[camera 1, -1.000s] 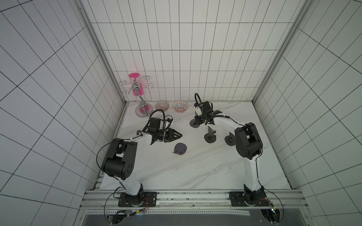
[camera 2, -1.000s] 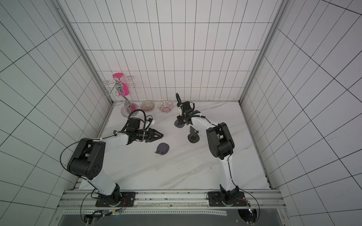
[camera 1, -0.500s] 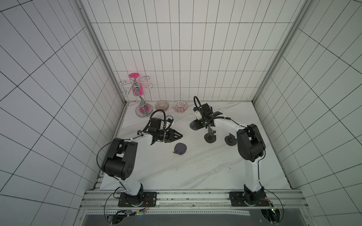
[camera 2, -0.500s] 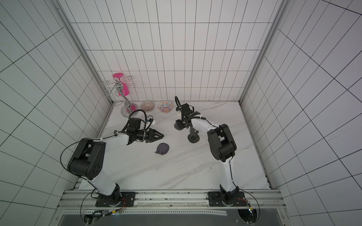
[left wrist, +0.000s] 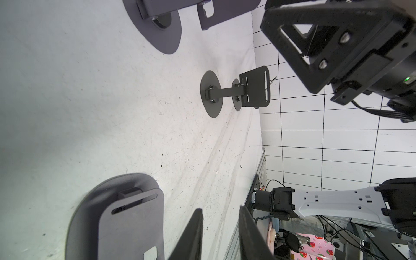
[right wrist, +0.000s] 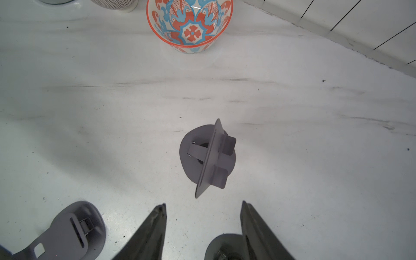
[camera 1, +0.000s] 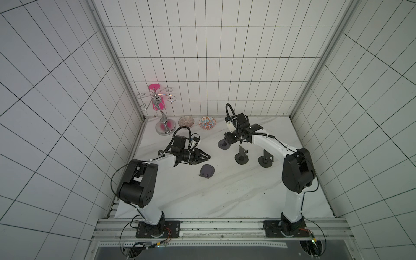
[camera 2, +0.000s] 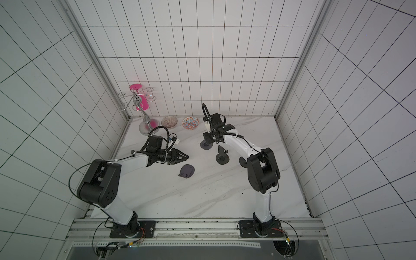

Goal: Open the phone stand
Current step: Place the phone stand at the center of the board.

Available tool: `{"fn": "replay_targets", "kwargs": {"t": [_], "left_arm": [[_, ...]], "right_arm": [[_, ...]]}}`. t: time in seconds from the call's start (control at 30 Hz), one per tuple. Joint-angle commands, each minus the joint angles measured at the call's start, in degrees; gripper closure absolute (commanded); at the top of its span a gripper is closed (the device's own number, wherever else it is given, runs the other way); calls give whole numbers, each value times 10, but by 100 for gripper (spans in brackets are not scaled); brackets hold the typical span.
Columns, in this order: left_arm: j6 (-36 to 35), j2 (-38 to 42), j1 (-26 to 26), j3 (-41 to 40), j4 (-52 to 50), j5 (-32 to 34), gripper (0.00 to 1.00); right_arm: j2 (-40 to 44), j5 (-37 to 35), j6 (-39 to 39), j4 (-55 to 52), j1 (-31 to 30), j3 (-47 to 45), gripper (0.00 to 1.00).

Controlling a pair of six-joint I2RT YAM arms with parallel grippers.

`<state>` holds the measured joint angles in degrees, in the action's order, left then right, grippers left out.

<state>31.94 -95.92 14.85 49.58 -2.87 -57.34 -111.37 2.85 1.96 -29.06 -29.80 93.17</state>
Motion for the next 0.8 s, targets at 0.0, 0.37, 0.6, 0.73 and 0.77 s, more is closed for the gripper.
{"fn": "replay_targets", "kwargs": {"t": [0.0,0.37,0.6,0.73,0.77], "left_arm": [[-13,9,2,4,-4,-9,70],[-15,9,2,5,-7,-9,70],[-20,9,2,5,-12,-8,70],[-19,5,2,7,-13,-5,70],[-20,5,2,6,-14,-5,70]], "right_arm": [[-27,-50,29,-35,-31,26,45],[-39,-109,46,-14,-53,35,65],[-46,-148,38,-9,-54,51,56],[-69,-148,26,-43,-54,94,57],[-75,-149,23,-50,-55,103,58]]}}
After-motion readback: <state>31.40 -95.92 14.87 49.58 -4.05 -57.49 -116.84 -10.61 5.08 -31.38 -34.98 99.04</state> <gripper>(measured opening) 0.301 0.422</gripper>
